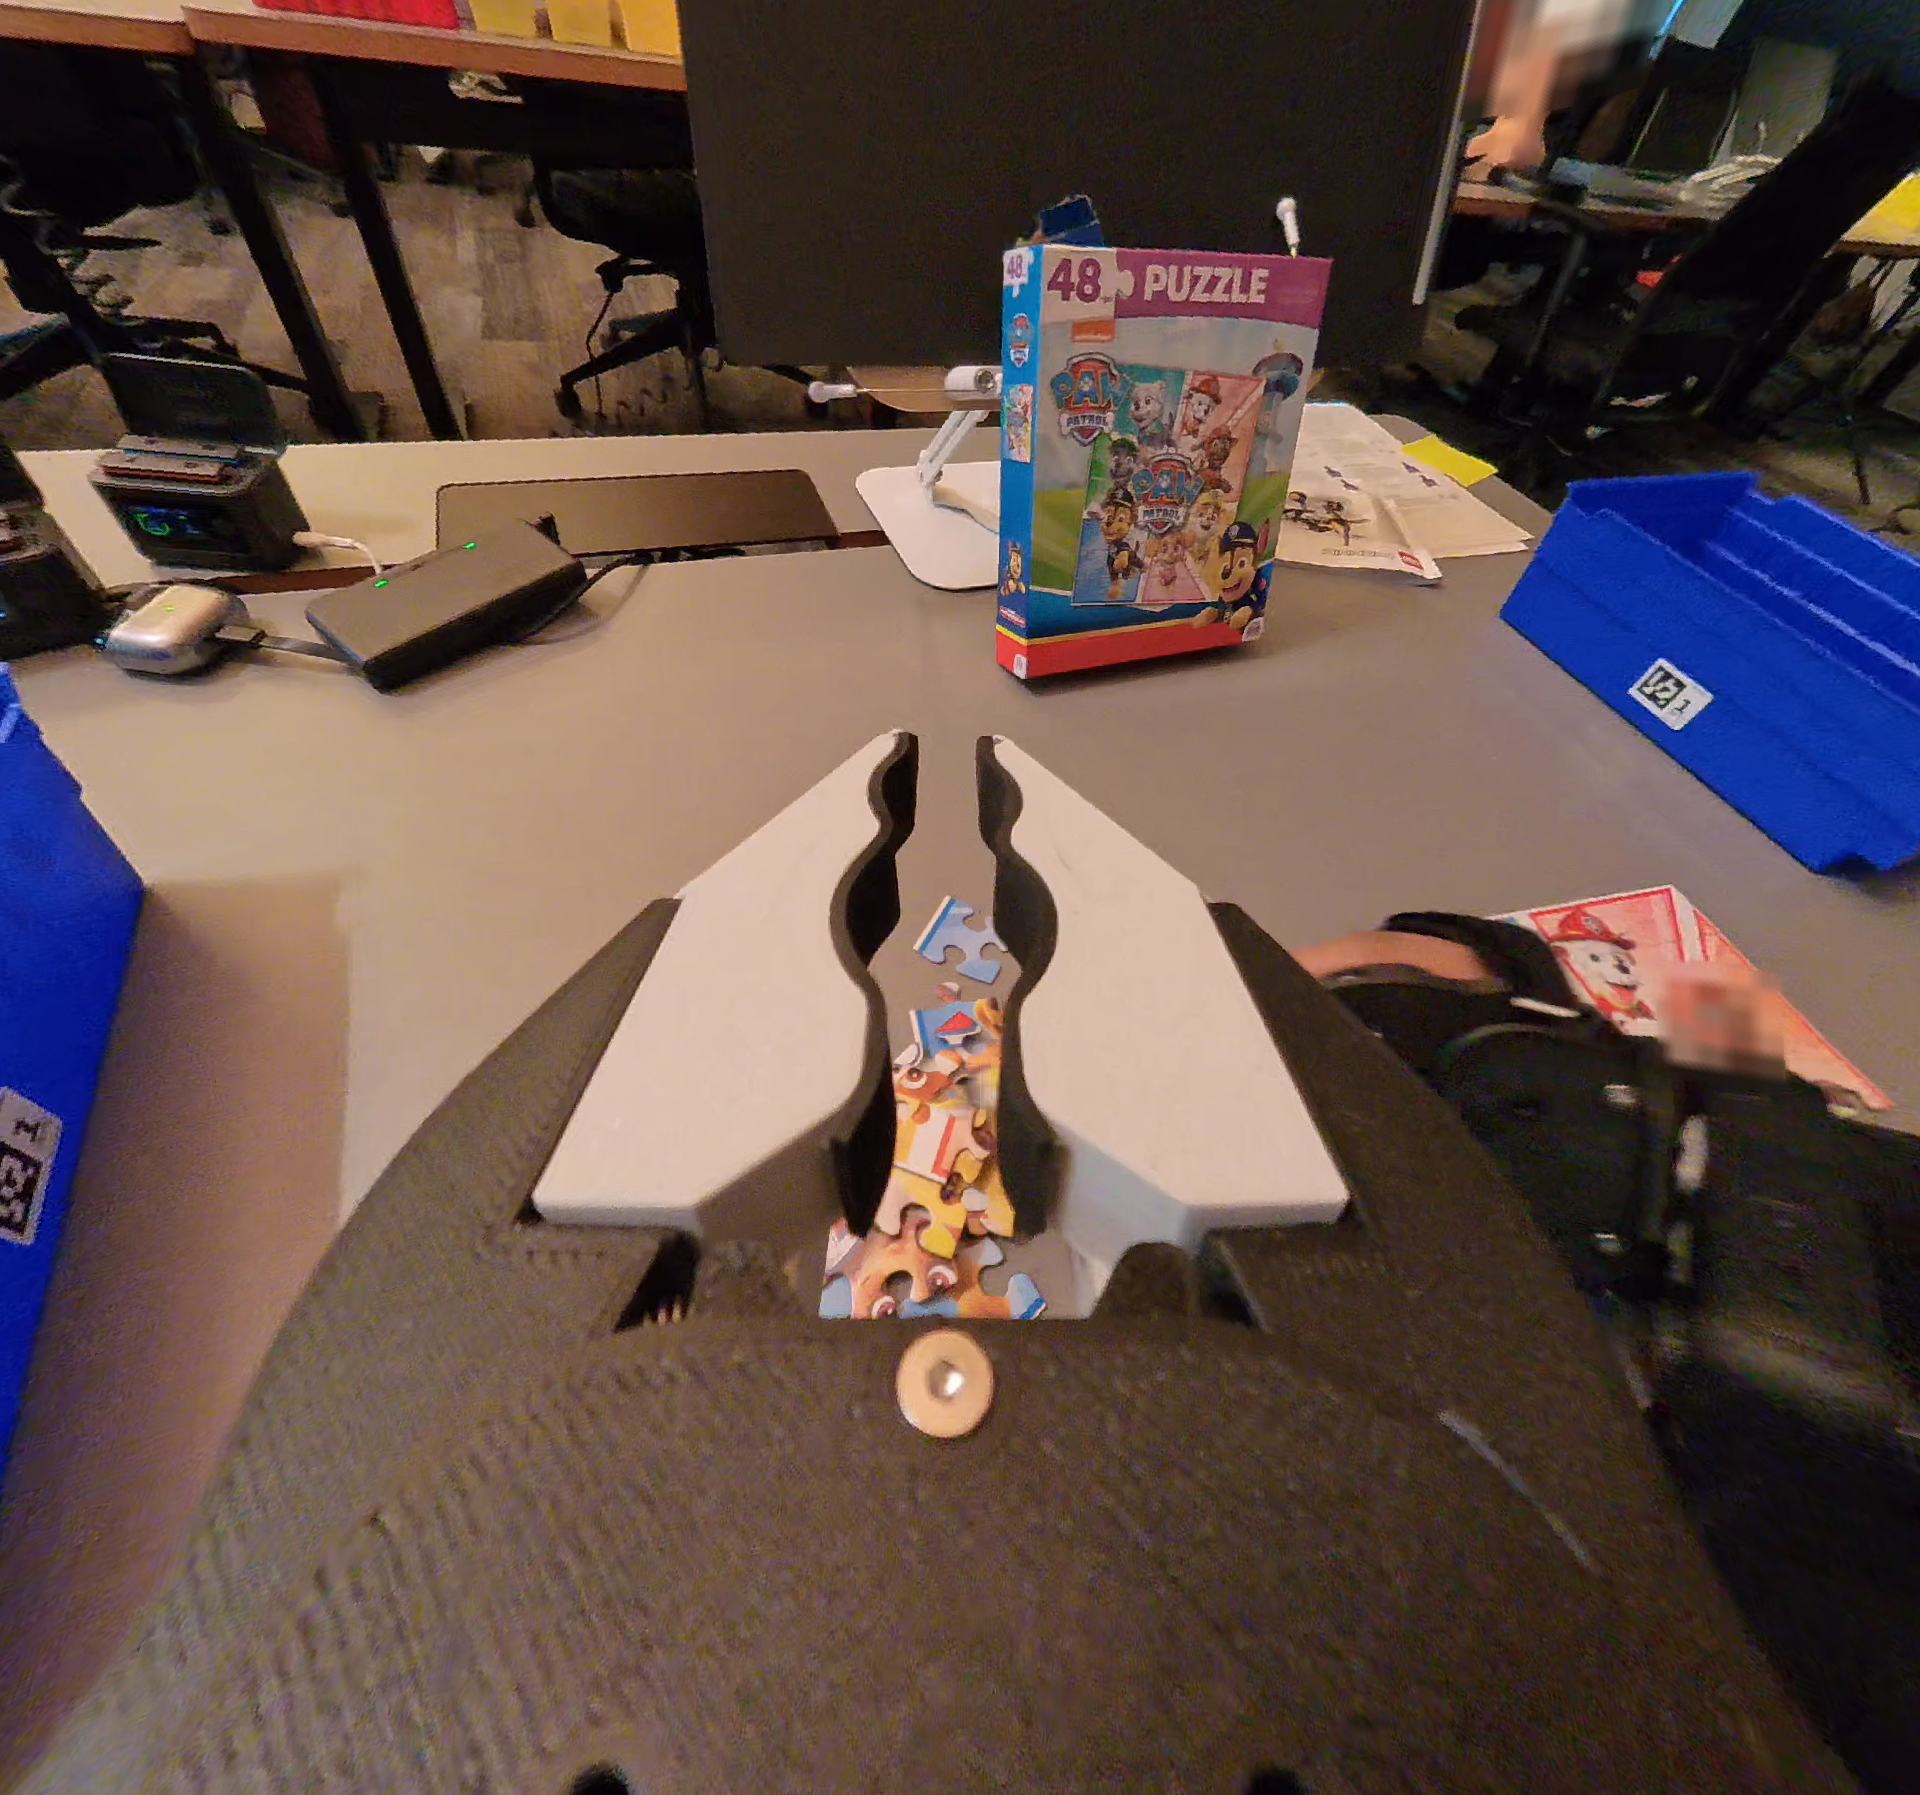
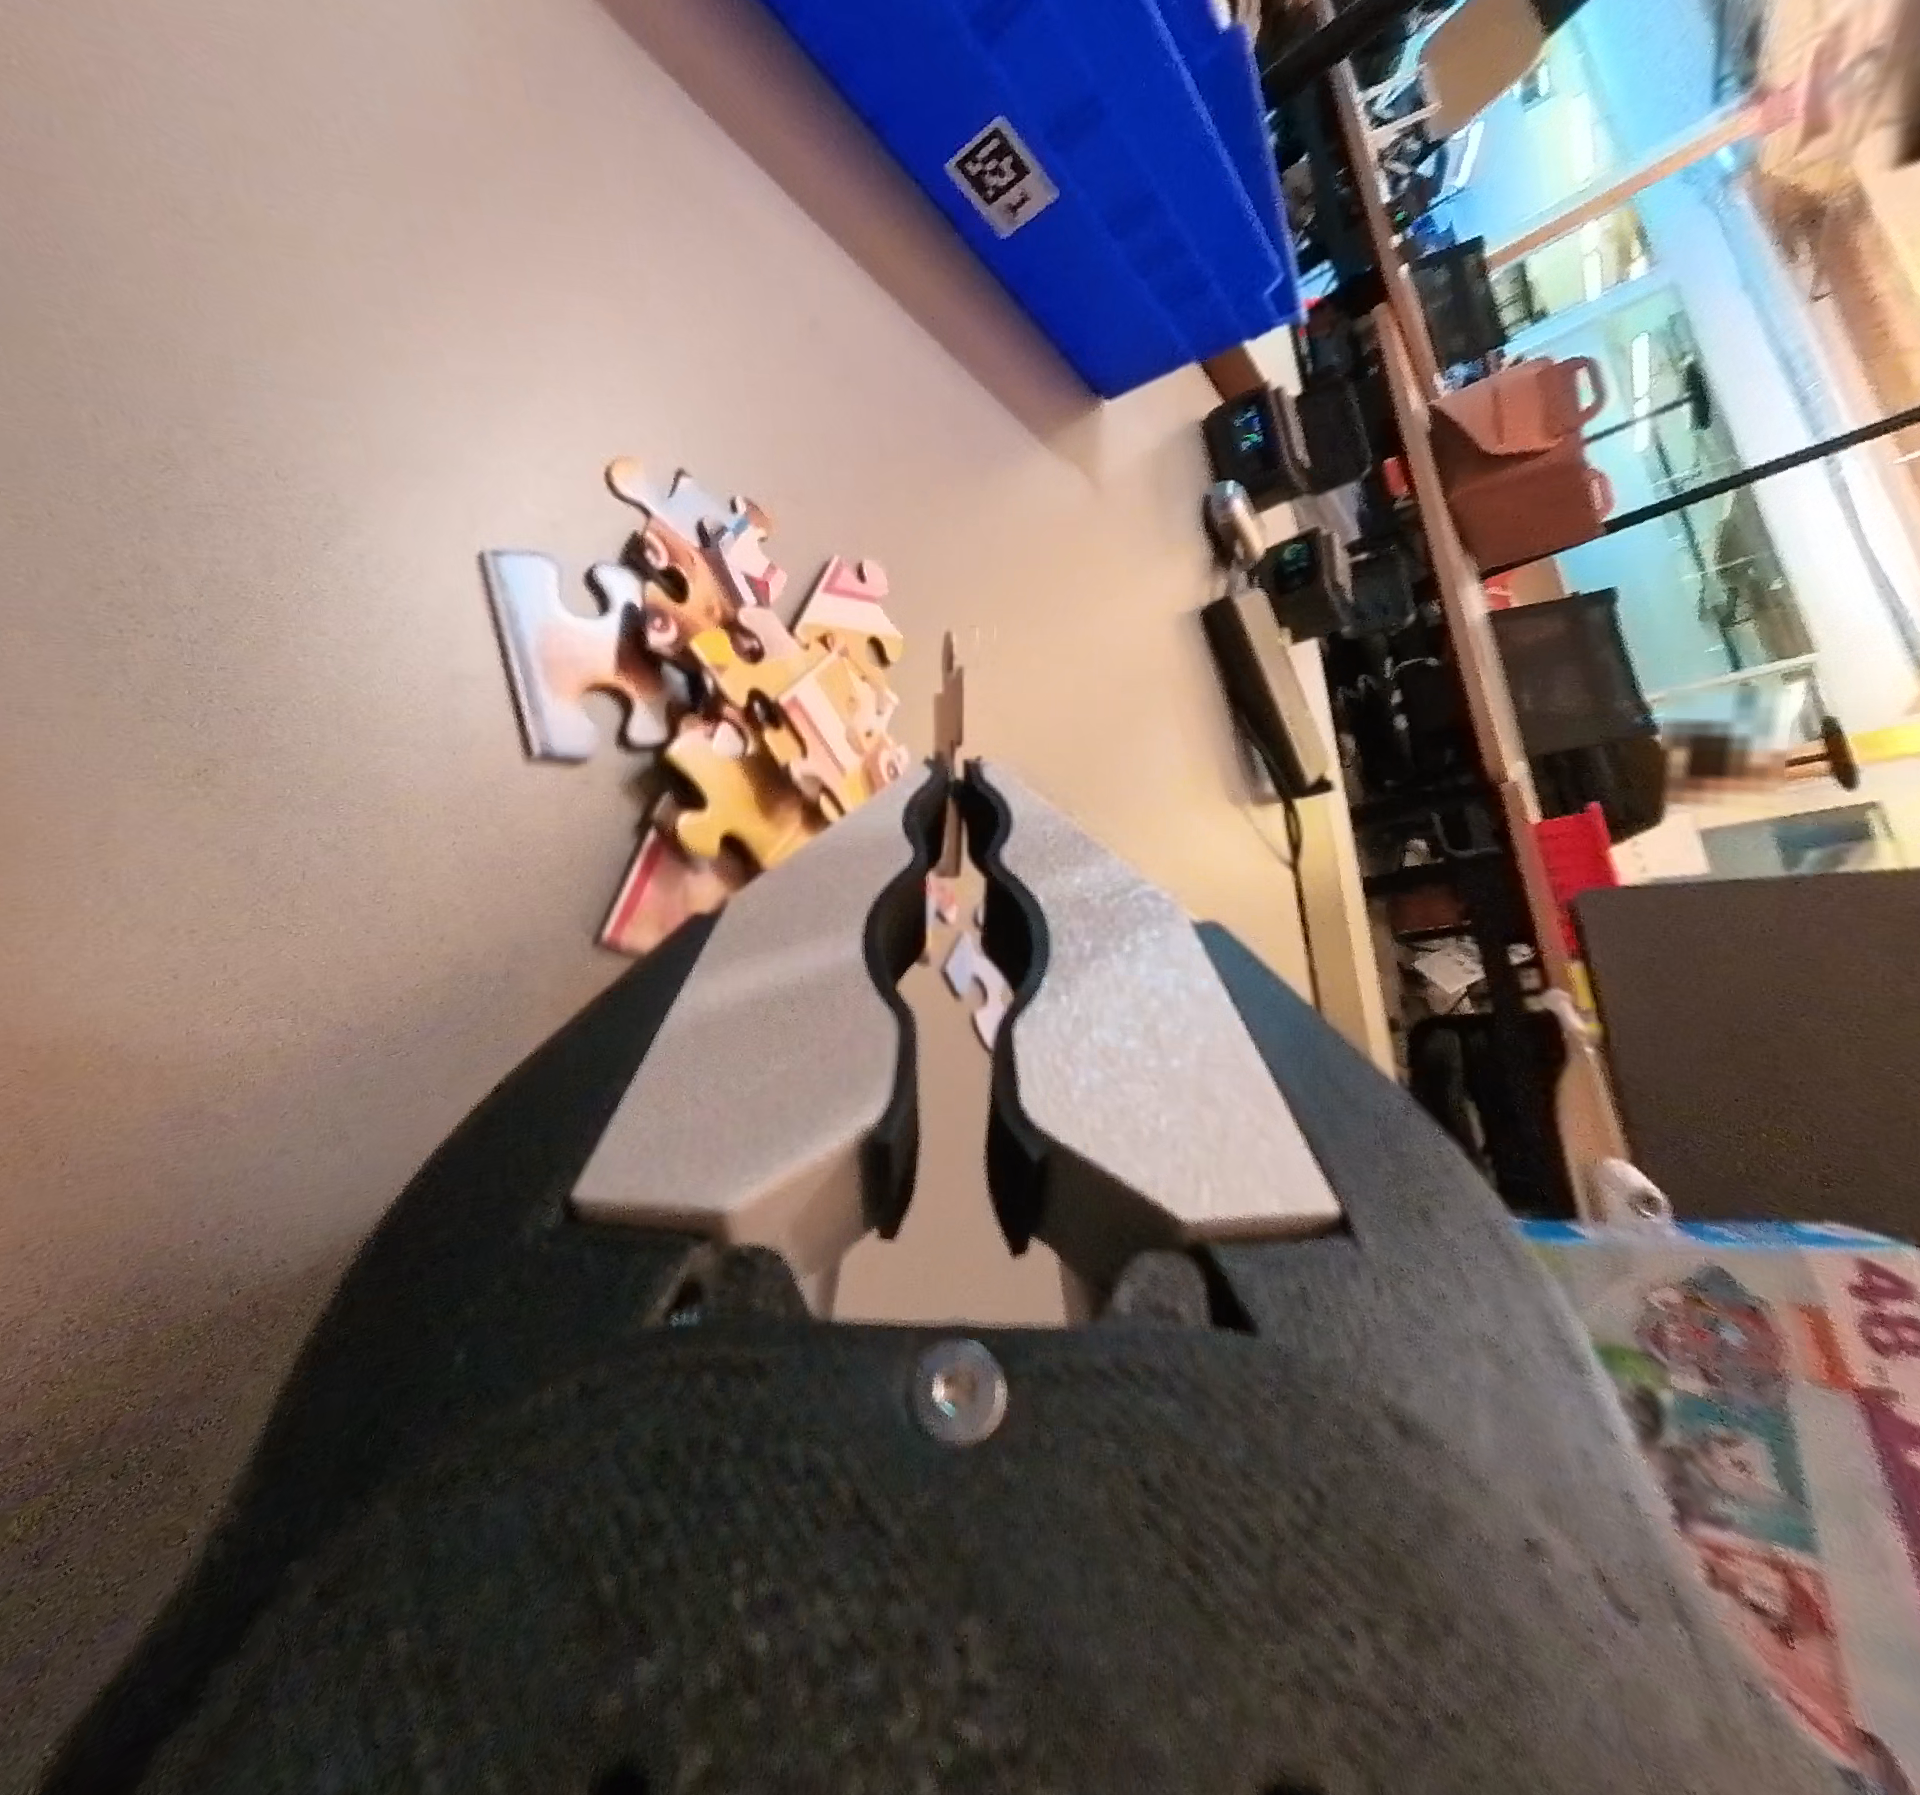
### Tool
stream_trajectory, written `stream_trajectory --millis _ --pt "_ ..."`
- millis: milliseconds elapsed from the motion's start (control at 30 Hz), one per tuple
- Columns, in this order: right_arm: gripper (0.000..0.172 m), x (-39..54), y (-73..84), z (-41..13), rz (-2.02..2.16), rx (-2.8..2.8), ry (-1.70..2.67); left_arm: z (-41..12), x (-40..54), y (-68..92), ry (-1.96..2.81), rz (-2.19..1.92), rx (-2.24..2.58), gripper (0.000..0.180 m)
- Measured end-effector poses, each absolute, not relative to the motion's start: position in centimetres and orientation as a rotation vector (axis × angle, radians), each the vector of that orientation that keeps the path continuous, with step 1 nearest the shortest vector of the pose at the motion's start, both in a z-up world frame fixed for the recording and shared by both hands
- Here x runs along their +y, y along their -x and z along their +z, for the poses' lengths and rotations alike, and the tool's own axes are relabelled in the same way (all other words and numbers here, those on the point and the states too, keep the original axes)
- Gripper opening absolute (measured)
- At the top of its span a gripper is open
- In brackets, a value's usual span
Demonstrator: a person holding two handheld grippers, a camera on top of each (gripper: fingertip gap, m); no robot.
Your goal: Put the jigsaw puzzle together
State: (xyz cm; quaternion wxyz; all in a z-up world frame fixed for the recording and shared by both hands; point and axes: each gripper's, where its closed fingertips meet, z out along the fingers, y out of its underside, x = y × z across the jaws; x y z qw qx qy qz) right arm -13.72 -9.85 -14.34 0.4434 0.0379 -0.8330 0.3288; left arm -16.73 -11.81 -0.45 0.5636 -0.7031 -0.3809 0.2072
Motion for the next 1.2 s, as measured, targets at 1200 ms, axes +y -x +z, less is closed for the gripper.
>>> stream_trajectory --millis 1200 --pt "0.063 16.8 -8.5 -20.5 1.009 -2.011 1.044 -21.0 14.9 -4.2 2.404 -0.043 -0.073 0.033"
